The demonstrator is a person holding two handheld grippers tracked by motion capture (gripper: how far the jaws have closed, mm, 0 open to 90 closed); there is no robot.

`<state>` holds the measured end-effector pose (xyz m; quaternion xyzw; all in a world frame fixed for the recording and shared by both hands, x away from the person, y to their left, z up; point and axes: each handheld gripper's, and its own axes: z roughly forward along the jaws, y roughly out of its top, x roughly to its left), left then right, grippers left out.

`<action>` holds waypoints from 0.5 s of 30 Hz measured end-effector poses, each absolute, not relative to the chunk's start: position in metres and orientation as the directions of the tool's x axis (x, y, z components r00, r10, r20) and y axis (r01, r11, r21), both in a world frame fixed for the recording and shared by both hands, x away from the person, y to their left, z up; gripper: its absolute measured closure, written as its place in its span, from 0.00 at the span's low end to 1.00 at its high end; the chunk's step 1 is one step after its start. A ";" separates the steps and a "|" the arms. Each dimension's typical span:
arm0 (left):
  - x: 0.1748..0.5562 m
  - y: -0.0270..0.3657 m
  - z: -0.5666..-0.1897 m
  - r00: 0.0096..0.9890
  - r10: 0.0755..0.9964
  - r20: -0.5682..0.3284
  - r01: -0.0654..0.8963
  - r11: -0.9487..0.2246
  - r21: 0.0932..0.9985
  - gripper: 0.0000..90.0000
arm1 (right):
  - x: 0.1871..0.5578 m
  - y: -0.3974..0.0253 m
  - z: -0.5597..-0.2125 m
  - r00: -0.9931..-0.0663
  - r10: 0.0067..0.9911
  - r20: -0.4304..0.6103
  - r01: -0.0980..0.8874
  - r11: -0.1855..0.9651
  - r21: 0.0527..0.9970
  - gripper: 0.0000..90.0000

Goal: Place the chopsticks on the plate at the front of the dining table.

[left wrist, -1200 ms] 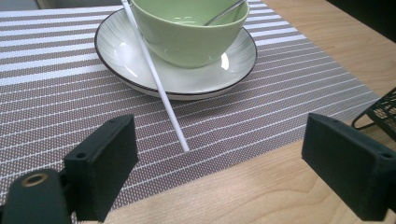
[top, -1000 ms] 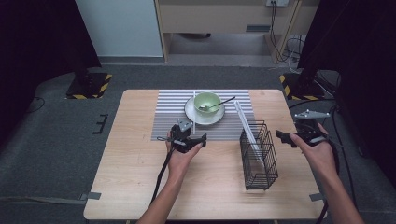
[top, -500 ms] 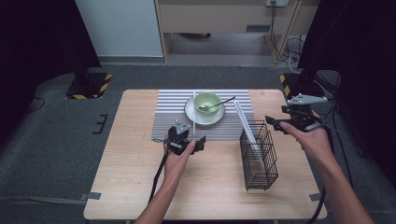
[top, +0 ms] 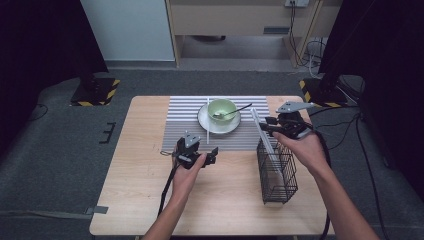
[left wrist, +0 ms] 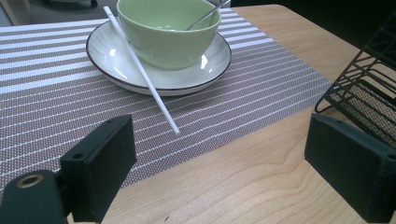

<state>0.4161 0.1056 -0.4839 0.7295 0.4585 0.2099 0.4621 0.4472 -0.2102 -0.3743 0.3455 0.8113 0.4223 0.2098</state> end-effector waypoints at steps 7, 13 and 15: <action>0.415 0.109 -0.484 0.491 0.861 -0.130 0.475 -0.140 0.869 0.10 | 0.450 -0.199 -0.379 -0.681 0.731 -0.045 0.391 0.415 0.822 0.79; 0.414 0.110 -0.484 0.491 0.860 -0.141 0.475 -0.129 0.871 0.10 | 0.454 -0.195 -0.384 -0.677 0.735 -0.037 0.403 0.412 0.817 0.83; 0.414 0.112 -0.483 0.492 0.859 -0.143 0.475 -0.127 0.871 0.10 | 0.455 -0.192 -0.387 -0.674 0.738 -0.036 0.404 0.408 0.819 0.86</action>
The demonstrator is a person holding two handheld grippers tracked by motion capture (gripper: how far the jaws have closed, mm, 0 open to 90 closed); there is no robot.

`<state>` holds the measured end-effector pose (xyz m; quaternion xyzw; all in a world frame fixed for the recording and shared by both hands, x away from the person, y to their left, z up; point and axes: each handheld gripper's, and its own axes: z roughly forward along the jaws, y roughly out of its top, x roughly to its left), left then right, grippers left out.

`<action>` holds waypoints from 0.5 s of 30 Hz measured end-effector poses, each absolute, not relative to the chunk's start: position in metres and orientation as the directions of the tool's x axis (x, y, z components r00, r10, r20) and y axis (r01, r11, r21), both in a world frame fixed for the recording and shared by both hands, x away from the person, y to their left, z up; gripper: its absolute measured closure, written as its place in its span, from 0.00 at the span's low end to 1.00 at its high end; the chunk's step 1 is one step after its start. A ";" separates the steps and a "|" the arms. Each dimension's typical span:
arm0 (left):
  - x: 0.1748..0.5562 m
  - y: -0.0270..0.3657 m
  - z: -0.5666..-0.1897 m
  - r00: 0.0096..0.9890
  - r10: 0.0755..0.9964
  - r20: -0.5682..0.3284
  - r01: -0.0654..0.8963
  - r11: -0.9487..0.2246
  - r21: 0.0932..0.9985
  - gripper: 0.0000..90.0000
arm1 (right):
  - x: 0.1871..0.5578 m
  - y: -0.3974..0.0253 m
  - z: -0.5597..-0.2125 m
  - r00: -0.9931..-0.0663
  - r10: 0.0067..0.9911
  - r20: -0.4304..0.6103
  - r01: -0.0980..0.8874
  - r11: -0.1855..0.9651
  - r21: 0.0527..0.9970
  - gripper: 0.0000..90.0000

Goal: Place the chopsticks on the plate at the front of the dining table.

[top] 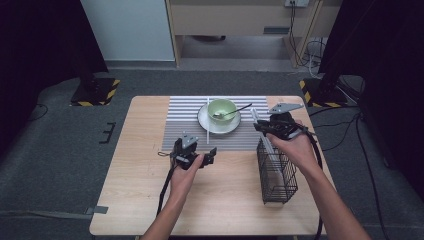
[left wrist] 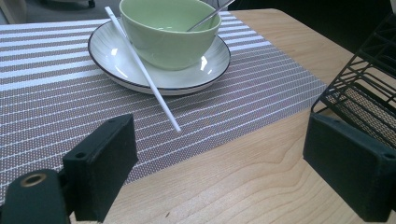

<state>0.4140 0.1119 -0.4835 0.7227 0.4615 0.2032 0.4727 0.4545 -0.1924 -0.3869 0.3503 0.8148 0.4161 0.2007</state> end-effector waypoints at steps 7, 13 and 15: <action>0.414 0.115 -0.484 0.487 0.861 -0.149 0.478 -0.120 0.870 0.11 | 0.456 -0.192 -0.389 -0.674 0.738 -0.027 0.409 0.403 0.819 0.93; 0.414 0.117 -0.485 0.487 0.860 -0.155 0.480 -0.115 0.869 0.11 | 0.455 -0.193 -0.386 -0.678 0.735 -0.016 0.403 0.390 0.828 0.93; 0.414 0.118 -0.485 0.486 0.860 -0.156 0.481 -0.114 0.869 0.11 | 0.454 -0.193 -0.385 -0.682 0.731 -0.017 0.395 0.388 0.833 0.93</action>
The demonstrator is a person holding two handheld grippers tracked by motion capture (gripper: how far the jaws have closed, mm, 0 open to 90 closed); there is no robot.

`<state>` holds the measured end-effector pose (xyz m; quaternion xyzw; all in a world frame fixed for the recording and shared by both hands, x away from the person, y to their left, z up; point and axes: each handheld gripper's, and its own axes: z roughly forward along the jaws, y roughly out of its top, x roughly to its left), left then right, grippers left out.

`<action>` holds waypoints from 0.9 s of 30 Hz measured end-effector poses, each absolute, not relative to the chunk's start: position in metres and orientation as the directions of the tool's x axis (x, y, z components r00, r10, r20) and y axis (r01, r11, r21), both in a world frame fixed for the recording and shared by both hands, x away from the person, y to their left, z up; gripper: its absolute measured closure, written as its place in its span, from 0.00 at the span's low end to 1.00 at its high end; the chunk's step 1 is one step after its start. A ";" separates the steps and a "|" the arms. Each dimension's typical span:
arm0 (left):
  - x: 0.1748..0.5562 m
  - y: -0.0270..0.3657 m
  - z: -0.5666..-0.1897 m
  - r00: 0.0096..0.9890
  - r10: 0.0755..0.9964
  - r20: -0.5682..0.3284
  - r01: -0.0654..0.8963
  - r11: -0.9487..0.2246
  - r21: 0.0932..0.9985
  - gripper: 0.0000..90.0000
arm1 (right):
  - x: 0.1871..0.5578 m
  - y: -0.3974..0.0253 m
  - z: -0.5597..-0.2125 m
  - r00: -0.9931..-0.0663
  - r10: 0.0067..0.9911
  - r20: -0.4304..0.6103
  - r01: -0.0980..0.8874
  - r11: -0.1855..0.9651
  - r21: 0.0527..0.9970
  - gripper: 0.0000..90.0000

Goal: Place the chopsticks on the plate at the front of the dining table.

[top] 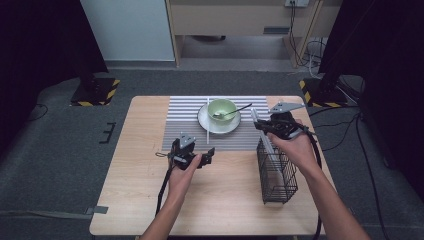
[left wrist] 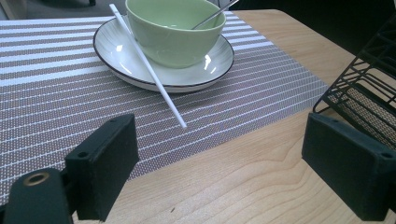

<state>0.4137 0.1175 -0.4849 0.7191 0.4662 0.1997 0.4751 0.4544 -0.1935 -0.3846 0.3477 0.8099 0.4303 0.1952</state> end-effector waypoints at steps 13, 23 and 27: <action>0.412 0.121 -0.481 0.496 0.851 -0.174 0.476 -0.099 0.874 0.12 | 0.451 -0.203 -0.358 -0.694 0.719 0.011 0.352 0.326 0.877 0.93; 0.410 0.115 -0.474 0.547 0.819 -0.174 0.448 -0.110 0.887 0.12 | 0.444 -0.213 -0.332 -0.703 0.711 0.022 0.309 0.277 0.910 0.93; 0.409 0.112 -0.470 0.567 0.806 -0.169 0.431 -0.116 0.895 0.14 | 0.440 -0.216 -0.320 -0.708 0.705 0.026 0.292 0.259 0.921 0.93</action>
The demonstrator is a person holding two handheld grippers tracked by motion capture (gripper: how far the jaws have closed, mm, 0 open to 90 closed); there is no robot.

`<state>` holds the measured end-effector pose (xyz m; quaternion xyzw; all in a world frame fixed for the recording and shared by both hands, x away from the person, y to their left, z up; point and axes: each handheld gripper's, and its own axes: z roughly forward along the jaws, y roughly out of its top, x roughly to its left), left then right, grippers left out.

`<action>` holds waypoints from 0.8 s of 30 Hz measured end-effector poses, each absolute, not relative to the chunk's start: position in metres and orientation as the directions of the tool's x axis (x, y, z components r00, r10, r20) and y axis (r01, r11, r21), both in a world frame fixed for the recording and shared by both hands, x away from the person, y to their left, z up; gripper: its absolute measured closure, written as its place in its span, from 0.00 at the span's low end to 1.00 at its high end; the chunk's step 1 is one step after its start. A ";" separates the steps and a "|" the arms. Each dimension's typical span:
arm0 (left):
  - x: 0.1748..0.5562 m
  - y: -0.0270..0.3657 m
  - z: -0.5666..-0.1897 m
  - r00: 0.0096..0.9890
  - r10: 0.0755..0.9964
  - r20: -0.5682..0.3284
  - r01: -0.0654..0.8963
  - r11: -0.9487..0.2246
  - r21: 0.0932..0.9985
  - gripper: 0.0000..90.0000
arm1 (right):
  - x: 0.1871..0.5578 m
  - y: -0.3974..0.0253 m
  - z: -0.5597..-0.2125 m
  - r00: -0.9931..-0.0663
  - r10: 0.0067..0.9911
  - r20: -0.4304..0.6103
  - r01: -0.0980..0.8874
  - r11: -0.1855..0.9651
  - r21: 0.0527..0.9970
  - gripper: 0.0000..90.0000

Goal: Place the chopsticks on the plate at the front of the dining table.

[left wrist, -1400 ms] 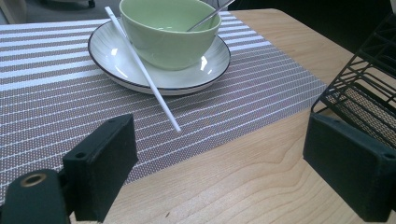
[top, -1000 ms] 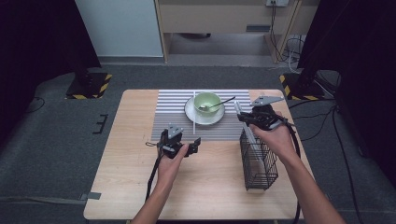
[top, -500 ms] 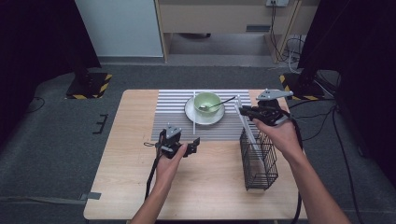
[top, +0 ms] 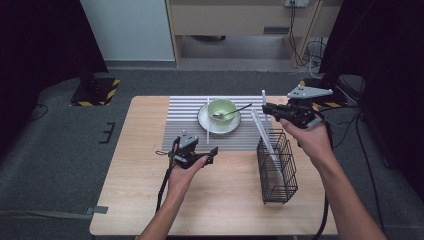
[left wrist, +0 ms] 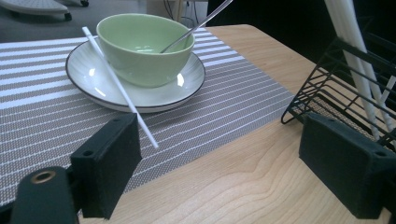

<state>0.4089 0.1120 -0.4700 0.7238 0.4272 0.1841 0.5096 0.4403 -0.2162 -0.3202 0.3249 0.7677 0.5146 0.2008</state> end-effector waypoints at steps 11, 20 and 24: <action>0.404 0.102 -0.461 0.603 0.779 -0.173 0.408 -0.115 0.906 0.16 | 0.434 -0.211 -0.284 -0.726 0.687 0.018 0.232 0.220 0.948 0.93; 0.399 0.093 -0.458 0.647 0.742 -0.176 0.385 -0.118 0.915 0.17 | 0.432 -0.196 -0.271 -0.745 0.666 0.026 0.207 0.194 0.959 0.93; 0.397 0.090 -0.457 0.668 0.726 -0.162 0.366 -0.131 0.921 0.18 | 0.433 -0.186 -0.274 -0.754 0.655 0.044 0.210 0.177 0.962 0.93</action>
